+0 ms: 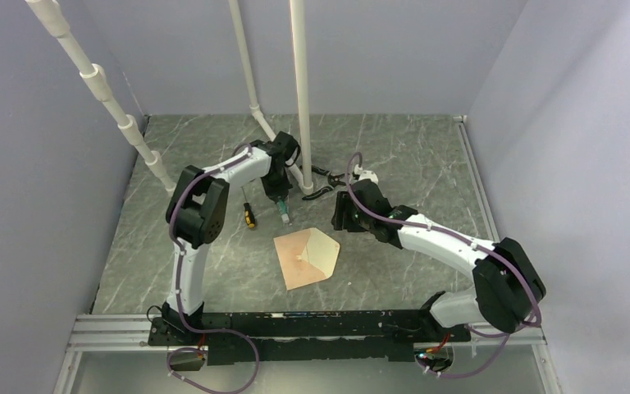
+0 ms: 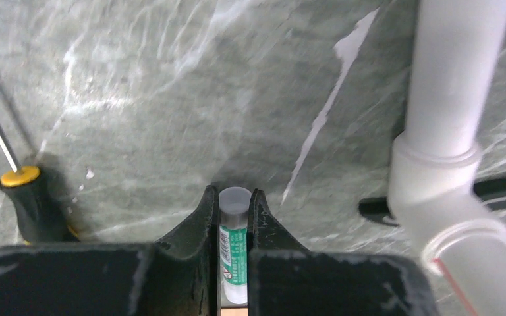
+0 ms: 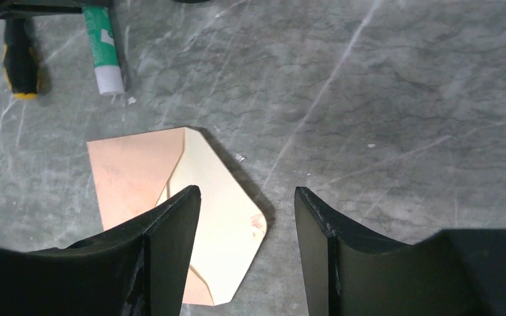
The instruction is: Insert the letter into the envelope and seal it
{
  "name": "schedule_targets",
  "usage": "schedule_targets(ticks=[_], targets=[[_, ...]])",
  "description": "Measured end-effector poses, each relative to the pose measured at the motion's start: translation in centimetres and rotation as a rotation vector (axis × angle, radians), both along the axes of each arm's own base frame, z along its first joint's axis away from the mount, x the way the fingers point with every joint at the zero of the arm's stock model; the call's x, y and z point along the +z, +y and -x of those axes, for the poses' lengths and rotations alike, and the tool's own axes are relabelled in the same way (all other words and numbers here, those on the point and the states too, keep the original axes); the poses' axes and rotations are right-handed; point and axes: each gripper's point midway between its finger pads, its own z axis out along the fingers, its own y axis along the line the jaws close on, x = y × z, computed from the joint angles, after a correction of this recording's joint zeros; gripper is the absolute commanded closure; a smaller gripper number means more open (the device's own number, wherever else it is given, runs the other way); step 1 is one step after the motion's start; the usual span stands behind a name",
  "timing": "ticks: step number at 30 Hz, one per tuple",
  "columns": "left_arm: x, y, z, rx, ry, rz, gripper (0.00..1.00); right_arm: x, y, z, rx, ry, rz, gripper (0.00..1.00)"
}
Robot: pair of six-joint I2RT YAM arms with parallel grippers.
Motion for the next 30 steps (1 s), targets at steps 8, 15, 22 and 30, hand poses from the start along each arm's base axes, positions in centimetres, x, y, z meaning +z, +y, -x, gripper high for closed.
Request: schedule_targets(ticks=[8, 15, 22, 30], targets=[[2.4, 0.6, 3.2, -0.014, 0.002, 0.087, 0.98, 1.4, 4.5, 0.7, 0.184, -0.038, -0.108, 0.25], [8.6, -0.1, 3.6, 0.006, -0.119, 0.253, 0.98, 3.4, 9.5, -0.8, 0.276, -0.066, -0.212, 0.22], [9.4, -0.7, 4.5, 0.035, -0.106, 0.348, 0.98, 4.6, 13.0, -1.8, 0.315, -0.053, -0.308, 0.31], [9.8, -1.0, 4.9, 0.039, -0.095, 0.403, 0.97, 2.9, 14.3, -1.5, 0.337, 0.026, -0.332, 0.51]])
